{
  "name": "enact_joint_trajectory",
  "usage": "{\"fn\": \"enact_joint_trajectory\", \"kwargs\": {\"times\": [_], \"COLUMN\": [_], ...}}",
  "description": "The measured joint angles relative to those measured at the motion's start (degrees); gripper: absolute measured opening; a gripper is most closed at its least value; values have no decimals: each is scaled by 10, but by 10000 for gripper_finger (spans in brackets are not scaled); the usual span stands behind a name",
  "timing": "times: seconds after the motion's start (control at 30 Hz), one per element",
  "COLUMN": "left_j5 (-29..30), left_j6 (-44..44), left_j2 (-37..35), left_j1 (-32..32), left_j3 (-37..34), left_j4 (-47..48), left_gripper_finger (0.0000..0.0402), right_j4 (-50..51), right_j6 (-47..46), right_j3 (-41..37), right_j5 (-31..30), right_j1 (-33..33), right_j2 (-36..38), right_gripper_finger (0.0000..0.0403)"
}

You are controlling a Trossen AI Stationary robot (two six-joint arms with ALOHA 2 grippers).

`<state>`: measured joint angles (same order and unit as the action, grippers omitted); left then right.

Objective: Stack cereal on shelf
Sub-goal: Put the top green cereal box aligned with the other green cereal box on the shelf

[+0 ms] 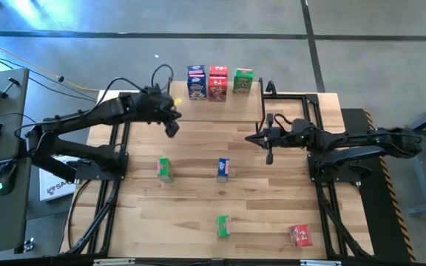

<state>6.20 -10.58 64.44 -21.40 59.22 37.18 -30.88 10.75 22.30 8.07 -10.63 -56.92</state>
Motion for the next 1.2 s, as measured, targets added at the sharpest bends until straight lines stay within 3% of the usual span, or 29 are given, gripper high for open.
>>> {"fn": "enact_joint_trajectory", "kwargs": {"times": [0.2,0.37,0.63,0.93,1.2], "left_j5": [4,-12,-57,-159,-160], "left_j6": [-191,-376,-522,-660,-716], "left_j2": [16,17,47,115,137], "left_j1": [77,141,211,224,262], "left_j3": [65,70,70,70,70], "left_j4": [206,306,314,325,317], "left_gripper_finger": [42,86,173,252,292], "right_j4": [-3,-23,-42,-41,-41], "right_j6": [-3,-3,-3,2,12], "right_j3": [-6,-7,-7,-7,-7], "right_j5": [5,41,60,76,90], "right_j1": [-4,-4,-2,-1,-1], "right_j2": [0,0,-1,-1,-1], "right_gripper_finger": [0,0,0,0,0]}}
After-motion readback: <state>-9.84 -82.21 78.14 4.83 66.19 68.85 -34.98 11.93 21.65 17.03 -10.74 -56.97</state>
